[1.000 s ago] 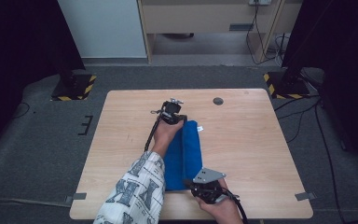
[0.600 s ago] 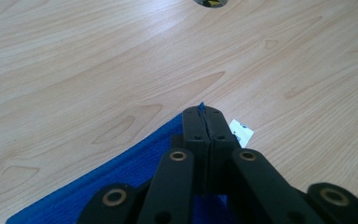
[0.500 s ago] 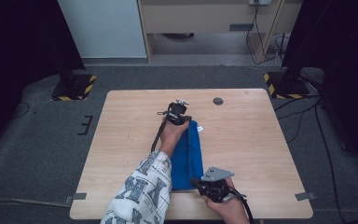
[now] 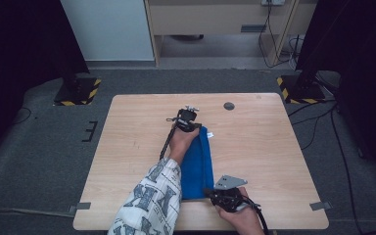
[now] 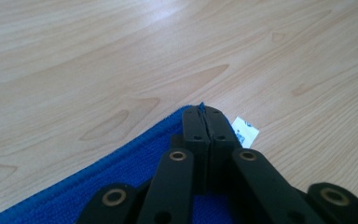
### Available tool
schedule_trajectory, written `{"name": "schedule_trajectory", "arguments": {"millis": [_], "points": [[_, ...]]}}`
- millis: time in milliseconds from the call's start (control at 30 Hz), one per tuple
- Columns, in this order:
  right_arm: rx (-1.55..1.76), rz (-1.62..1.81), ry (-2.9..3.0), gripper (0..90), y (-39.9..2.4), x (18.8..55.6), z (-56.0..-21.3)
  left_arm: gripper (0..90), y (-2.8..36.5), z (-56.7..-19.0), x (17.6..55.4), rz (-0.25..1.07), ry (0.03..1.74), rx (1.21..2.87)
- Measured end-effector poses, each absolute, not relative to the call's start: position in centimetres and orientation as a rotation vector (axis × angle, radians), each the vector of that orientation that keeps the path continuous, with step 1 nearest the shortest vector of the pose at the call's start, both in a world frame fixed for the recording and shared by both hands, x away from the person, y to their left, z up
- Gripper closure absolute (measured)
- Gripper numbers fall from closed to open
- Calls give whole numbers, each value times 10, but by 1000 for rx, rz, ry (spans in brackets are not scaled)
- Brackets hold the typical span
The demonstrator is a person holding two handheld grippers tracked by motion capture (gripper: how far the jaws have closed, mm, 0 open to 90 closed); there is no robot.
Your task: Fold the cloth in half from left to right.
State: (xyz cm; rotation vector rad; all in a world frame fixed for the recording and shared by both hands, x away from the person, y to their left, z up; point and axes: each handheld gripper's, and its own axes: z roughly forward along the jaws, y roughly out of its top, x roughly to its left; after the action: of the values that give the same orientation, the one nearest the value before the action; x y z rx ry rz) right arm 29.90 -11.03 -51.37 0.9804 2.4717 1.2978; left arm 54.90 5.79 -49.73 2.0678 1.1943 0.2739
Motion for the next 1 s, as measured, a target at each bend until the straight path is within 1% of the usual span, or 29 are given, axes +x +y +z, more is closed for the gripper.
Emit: {"name": "schedule_trajectory", "arguments": {"millis": [67,100,133,200,233,267,300,400,467,567,667,700,900,1000], "points": [[982,1293,2474,877,-111,299,-513,881,56,-499,549,265,1184,2073],[988,1291,2471,859,-112,299,-514,863,55,-500,548,264,1177,2075],[987,1288,2471,819,-112,300,-514,804,54,-500,548,272,1176,2080],[998,1272,2475,724,-113,302,-515,639,52,-500,547,306,1173,2085],[1002,1271,2479,632,-114,303,-516,570,52,-499,547,304,1170,2080],[1004,1267,2479,567,-115,303,-516,510,52,-498,546,310,1167,2073],[1012,1256,2475,525,-116,304,-516,458,53,-496,546,314,1158,2069],[1032,1237,2457,402,-118,306,-515,360,56,-489,544,327,1133,2059],[1044,1221,2438,323,-119,307,-516,313,60,-483,541,332,1108,2057],[1062,1211,2424,239,-121,310,-517,243,68,-474,536,345,1077,2064],[1085,1208,2415,169,-121,313,-519,208,78,-468,528,365,1063,2049],[1097,1213,2408,164,-122,315,-520,185,81,-467,526,372,1062,2048],[1112,1198,2398,122,-118,326,-523,124,103,-463,510,376,1062,2025],[1105,1203,2392,113,-113,333,-521,68,114,-459,502,391,1059,2020]]}}
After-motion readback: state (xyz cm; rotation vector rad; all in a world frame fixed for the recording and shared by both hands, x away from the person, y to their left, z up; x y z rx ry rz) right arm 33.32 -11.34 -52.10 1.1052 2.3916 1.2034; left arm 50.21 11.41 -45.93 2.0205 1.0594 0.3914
